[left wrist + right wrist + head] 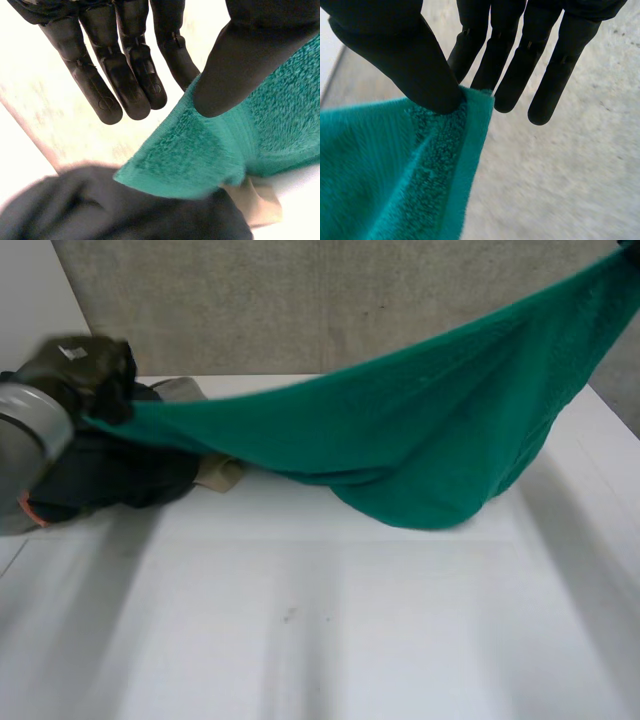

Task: Fold the laundry.

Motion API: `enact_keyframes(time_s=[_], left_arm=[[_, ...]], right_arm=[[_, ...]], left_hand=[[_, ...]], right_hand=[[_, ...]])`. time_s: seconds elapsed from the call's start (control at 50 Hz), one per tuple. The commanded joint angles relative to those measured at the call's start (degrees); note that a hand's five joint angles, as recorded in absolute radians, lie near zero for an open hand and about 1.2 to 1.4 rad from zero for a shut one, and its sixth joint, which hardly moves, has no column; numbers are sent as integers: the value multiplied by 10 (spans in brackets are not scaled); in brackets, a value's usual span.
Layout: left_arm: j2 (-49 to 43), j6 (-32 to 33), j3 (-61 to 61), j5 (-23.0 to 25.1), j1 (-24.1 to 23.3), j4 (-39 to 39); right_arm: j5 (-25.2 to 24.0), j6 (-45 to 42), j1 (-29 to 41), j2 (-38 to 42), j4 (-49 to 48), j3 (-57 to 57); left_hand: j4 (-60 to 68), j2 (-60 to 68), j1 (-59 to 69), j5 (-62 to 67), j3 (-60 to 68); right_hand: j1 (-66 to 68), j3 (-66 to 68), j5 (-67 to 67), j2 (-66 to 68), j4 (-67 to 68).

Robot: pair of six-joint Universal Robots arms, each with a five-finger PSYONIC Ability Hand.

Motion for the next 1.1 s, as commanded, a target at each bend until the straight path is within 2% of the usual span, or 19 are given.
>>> enact_keyframes(time_s=[0.02, 0.08, 0.16, 0.26, 0.38, 0.46, 0.52, 0.58, 0.6, 0.66, 0.68, 0.76, 0.82, 0.96, 1.1], left_arm=[[122, 73, 25, 90, 21, -141], [130, 85, 39, 104, 21, -165], [103, 93, 61, 97, 7, -167], [1, 101, 114, 63, -42, -161], [-143, 142, 210, 15, -69, -152], [-237, 173, 334, 1, -85, -151], [-274, 165, 442, 12, -93, -139], [-293, 137, 544, 23, -96, -90], [-295, 116, 584, 20, -97, -51], [-294, 83, 622, 8, -97, 15], [-290, 59, 634, -2, -96, 58], [-280, 22, 633, -6, -96, 134], [-278, 11, 627, -6, -96, 143], [-281, 2, 559, -15, -85, 132], [-275, 4, 388, 3, -73, 142]], right_arm=[[-17, -171, -48, 39, 59, -17], [-9, -233, -52, 57, 97, -29], [8, -316, -45, 84, 146, -37], [44, -367, 1, 128, 157, -35], [98, -391, 35, 188, 138, -48], [142, -404, 61, 258, 77, -97], [162, -404, 71, 293, 9, -154], [181, -395, 75, 314, -88, -214], [190, -383, 77, 317, -138, -238], [210, -359, 80, 317, -207, -259], [222, -342, 82, 315, -248, -264], [240, -308, 87, 303, -329, -265], [242, -300, 87, 299, -359, -264], [238, -293, 82, 306, -320, -247], [209, -278, 60, 316, -266, -158]], left_hand=[[115, 116, 135, 134, 119], [115, 116, 135, 134, 119], [115, 116, 135, 134, 119], [115, 116, 135, 134, 119], [115, 116, 135, 134, 119], [115, 116, 135, 134, 119], [115, 116, 135, 134, 119], [115, 116, 135, 134, 119], [115, 116, 135, 134, 119], [115, 116, 135, 134, 119], [115, 116, 135, 134, 119], [115, 116, 135, 134, 119], [115, 116, 135, 134, 119], [115, 116, 135, 134, 119], [115, 116, 135, 134, 119]], right_hand=[[146, 125, 125, 128, 119], [146, 125, 125, 128, 119], [146, 125, 125, 128, 119], [146, 125, 125, 128, 119], [146, 125, 125, 128, 119], [146, 125, 125, 128, 119], [146, 125, 125, 128, 119], [146, 125, 125, 128, 119], [146, 125, 125, 128, 119], [146, 125, 125, 128, 119], [146, 125, 125, 128, 119], [146, 125, 125, 128, 119], [146, 125, 125, 128, 119], [146, 125, 125, 128, 119], [146, 125, 125, 128, 119]])
